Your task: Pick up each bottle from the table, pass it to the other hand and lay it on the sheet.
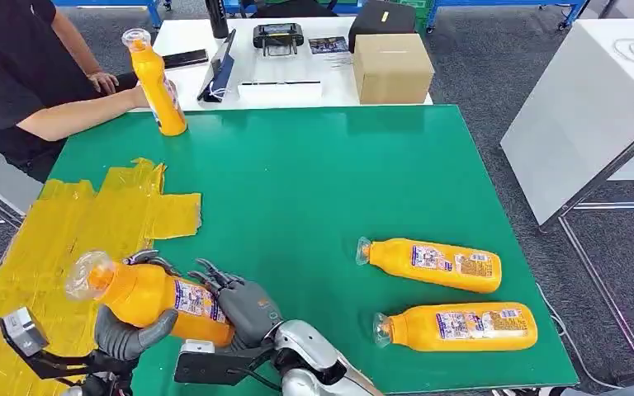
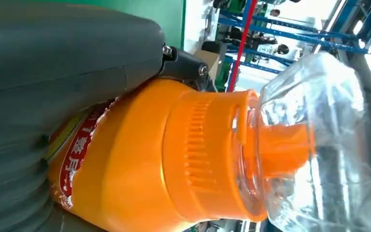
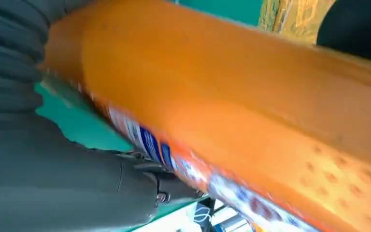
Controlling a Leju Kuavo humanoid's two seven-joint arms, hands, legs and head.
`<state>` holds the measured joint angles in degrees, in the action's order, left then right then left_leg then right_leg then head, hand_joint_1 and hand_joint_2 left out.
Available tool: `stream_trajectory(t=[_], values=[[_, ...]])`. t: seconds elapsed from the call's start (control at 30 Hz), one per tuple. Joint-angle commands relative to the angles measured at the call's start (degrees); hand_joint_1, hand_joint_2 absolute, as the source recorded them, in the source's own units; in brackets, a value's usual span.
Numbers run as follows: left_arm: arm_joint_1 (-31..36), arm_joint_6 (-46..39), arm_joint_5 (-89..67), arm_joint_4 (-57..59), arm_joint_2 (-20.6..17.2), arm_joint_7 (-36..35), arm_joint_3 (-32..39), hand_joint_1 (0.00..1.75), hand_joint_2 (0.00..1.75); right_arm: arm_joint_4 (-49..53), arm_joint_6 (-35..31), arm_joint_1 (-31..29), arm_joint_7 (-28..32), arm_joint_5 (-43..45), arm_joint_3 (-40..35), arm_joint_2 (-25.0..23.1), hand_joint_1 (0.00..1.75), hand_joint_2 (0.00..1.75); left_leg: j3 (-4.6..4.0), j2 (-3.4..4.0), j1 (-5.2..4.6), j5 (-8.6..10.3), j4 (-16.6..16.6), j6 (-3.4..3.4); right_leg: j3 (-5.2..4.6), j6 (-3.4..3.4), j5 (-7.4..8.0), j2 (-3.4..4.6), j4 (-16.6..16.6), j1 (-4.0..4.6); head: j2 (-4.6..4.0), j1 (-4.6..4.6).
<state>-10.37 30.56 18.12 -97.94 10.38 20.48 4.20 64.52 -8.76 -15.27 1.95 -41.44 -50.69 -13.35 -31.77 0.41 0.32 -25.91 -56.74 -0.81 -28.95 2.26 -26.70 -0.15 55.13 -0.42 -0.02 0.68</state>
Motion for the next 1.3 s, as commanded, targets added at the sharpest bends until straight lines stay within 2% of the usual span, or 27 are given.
stream_trajectory(t=[0.03,0.17,0.2,0.3,0.37,0.43,0.5,0.57,0.63,0.67,0.73,0.8,0.9,1.1,1.3], values=[[1.7,0.0,-0.2,0.9,-1.6,-0.3,0.4,1.75,1.75,1.7,0.4,-1.0,-0.3,0.0,-0.1,2.8,0.03,1.75,0.02,-0.07,0.00,0.02,0.0,0.00,0.04,-0.02,0.00,-0.05,0.0,0.01,0.00,-0.02],[1.8,-0.5,-1.4,0.9,-1.7,-0.1,0.6,1.75,1.75,2.1,0.1,-1.0,-0.5,0.1,0.3,2.9,0.00,1.75,0.10,-0.10,0.08,-0.03,0.0,0.02,0.15,-0.06,-0.02,-0.05,-0.1,0.09,0.00,-0.02],[1.6,-0.9,-3.7,1.0,-2.4,0.6,0.7,1.75,1.75,4.1,-0.3,-1.1,-1.1,0.2,1.0,3.9,0.00,0.00,0.04,-0.06,0.02,0.00,0.0,0.01,0.07,-0.02,-0.01,-0.04,0.0,0.03,0.00,0.00],[2.1,-3.0,-9.4,1.6,-3.7,3.2,3.0,1.75,1.75,11.6,-0.1,-1.7,-0.4,3.0,3.9,7.8,0.00,0.00,0.05,-0.13,0.05,0.00,0.0,0.00,0.11,-0.03,-0.01,-0.08,-0.1,0.05,0.00,-0.02],[3.1,-7.5,-20.5,2.0,-6.4,5.9,4.2,1.75,1.75,18.6,1.8,-1.2,0.2,4.9,7.0,11.3,0.00,0.00,-0.05,-0.15,0.02,0.03,0.0,-0.01,0.01,0.00,0.00,-0.12,0.0,0.02,0.00,-0.02],[4.3,-13.0,-30.7,2.5,-7.3,8.6,6.2,1.75,1.75,22.8,3.8,-0.8,0.8,5.7,9.0,14.0,0.00,0.00,-0.05,-0.20,0.00,0.04,0.0,-0.01,0.02,0.00,-0.01,-0.17,0.0,0.00,0.00,-0.02],[4.8,-22.4,-45.2,2.1,-8.3,11.0,7.1,1.75,1.75,27.3,4.7,1.1,2.1,6.3,11.1,17.2,0.00,0.00,-0.04,-0.26,0.02,0.05,0.0,-0.02,0.06,-0.01,0.00,-0.22,0.0,0.03,0.00,-0.02],[4.3,-26.4,-51.3,2.4,-8.5,11.5,8.2,1.75,1.75,31.9,5.3,4.1,3.0,6.4,12.9,20.5,0.00,0.00,-0.01,-0.32,0.05,0.03,0.0,-0.01,0.13,-0.01,-0.02,-0.28,-0.1,0.05,0.00,-0.02],[2.8,-37.9,-67.2,3.8,-9.4,10.8,6.9,1.75,1.75,36.6,4.9,8.6,4.2,5.8,15.0,24.7,0.00,0.00,0.05,-0.34,0.02,0.02,0.0,-0.02,0.17,0.00,-0.04,-0.31,-0.1,0.02,0.00,-0.02],[2.4,-40.0,-70.3,4.8,-9.5,10.2,6.3,1.75,1.75,38.3,4.6,10.4,4.5,5.6,16.2,26.2,0.00,1.75,0.11,-0.36,0.00,0.02,0.1,-0.03,0.23,0.01,-0.05,-0.33,-0.1,0.00,0.00,0.00],[2.5,-44.5,-77.0,8.3,-9.7,8.3,4.8,1.75,1.75,41.4,4.0,13.9,5.6,5.2,18.6,28.6,0.00,1.75,0.24,-0.54,0.03,-0.04,0.1,-0.04,0.46,0.01,-0.11,-0.47,-0.3,0.03,0.00,-0.02],[3.5,-47.6,-80.8,12.0,-10.1,6.9,3.6,1.75,1.75,42.3,4.6,15.0,5.8,5.0,19.8,29.7,0.00,1.75,0.17,-0.50,-0.06,-0.01,0.1,-0.04,0.34,0.02,-0.10,-0.44,-0.2,-0.06,0.00,-0.02],[5.8,-51.5,-85.4,17.4,-10.4,5.1,2.0,1.75,1.75,42.4,4.8,16.5,5.9,4.8,21.2,29.6,0.00,1.75,0.19,-0.45,-0.04,-0.03,0.1,-0.01,0.36,-0.02,-0.08,-0.37,-0.2,-0.04,0.00,-0.02],[6.9,-54.3,-91.3,22.8,-12.0,2.6,-1.2,1.75,1.75,42.3,5.4,18.1,6.5,4.3,22.1,30.1,0.00,1.75,0.03,-0.30,-0.07,0.04,0.1,0.01,0.08,-0.03,-0.01,-0.25,-0.1,-0.05,0.00,-0.02],[8.0,-51.9,-90.2,27.4,-13.0,3.3,-2.5,1.75,1.75,42.4,6.1,18.7,7.0,4.1,22.0,30.9,0.00,1.75,0.08,-0.20,-0.09,0.02,0.1,0.00,0.08,0.00,-0.01,-0.16,-0.1,-0.06,0.00,0.00]])
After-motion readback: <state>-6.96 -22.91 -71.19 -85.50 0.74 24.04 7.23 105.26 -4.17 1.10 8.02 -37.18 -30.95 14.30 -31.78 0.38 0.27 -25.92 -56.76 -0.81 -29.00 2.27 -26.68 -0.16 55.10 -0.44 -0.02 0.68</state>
